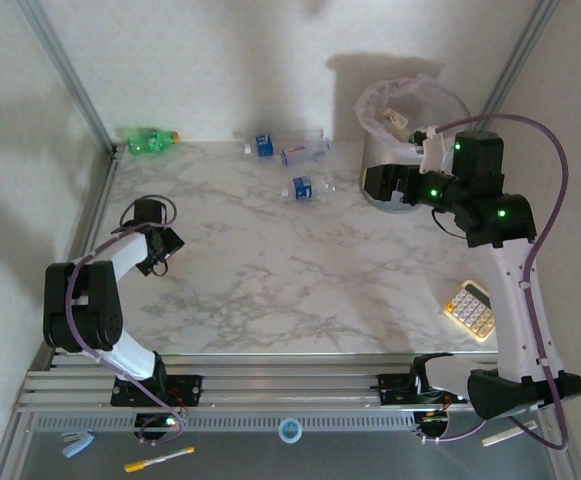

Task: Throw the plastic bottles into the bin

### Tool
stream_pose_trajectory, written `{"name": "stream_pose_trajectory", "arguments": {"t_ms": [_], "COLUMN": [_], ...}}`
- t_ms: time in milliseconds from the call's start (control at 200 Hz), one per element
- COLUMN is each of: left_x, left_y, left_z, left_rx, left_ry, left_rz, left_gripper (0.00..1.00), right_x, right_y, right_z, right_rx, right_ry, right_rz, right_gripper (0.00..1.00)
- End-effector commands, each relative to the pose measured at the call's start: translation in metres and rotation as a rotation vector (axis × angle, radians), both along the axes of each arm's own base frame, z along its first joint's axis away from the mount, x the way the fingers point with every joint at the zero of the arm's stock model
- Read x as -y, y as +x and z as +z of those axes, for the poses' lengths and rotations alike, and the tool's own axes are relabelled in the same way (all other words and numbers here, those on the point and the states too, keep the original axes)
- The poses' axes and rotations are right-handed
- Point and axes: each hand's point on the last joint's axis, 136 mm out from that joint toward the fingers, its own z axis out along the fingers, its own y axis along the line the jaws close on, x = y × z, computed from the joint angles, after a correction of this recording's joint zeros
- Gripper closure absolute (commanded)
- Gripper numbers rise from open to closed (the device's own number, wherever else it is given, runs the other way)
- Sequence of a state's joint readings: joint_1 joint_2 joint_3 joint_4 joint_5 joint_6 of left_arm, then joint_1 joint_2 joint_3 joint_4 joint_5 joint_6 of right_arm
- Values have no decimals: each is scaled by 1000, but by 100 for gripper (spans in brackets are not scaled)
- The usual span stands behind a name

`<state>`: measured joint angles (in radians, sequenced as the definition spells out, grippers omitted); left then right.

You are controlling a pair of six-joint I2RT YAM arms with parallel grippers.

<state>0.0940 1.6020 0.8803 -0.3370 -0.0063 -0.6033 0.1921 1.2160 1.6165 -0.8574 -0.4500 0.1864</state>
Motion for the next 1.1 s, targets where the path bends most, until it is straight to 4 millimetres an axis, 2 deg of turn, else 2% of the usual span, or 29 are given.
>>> {"name": "stream_pose_trajectory", "arguments": {"t_ms": [0,155,310,470,636,761,866,1001,1091], "left_x": [1,4,8,26,63,103,148,225,267], "left_y": [19,23,21,23,25,23,18,-9,-31], "left_z": [4,-1,3,27,67,106,151,212,242], "left_rx": [47,47,58,147,269,382,532,753,862], "left_ry": [-17,-27,-31,-36,-10,12,15,-16,-21], "left_rz": [-48,-82,-110,-179,-319,-453,-595,-852,-981], "left_gripper": [25,41,57,64,70,72,71,70,70], "right_x": [-5,-4,-3,-7,-6,-9,-14,-22,-28], "right_y": [-8,-9,-7,-3,1,2,2,2,3], "right_z": [2,-1,-3,-7,-11,-11,-14,-19,-24], "right_rx": [18,23,13,-25,-42,-53,-76,-113,-141], "right_ry": [-2,-16,-21,2,3,17,36,68,93], "right_rz": [39,37,33,35,25,35,57,89,114], "right_gripper": [1,1,1,1,1,1,1,1,1]}}
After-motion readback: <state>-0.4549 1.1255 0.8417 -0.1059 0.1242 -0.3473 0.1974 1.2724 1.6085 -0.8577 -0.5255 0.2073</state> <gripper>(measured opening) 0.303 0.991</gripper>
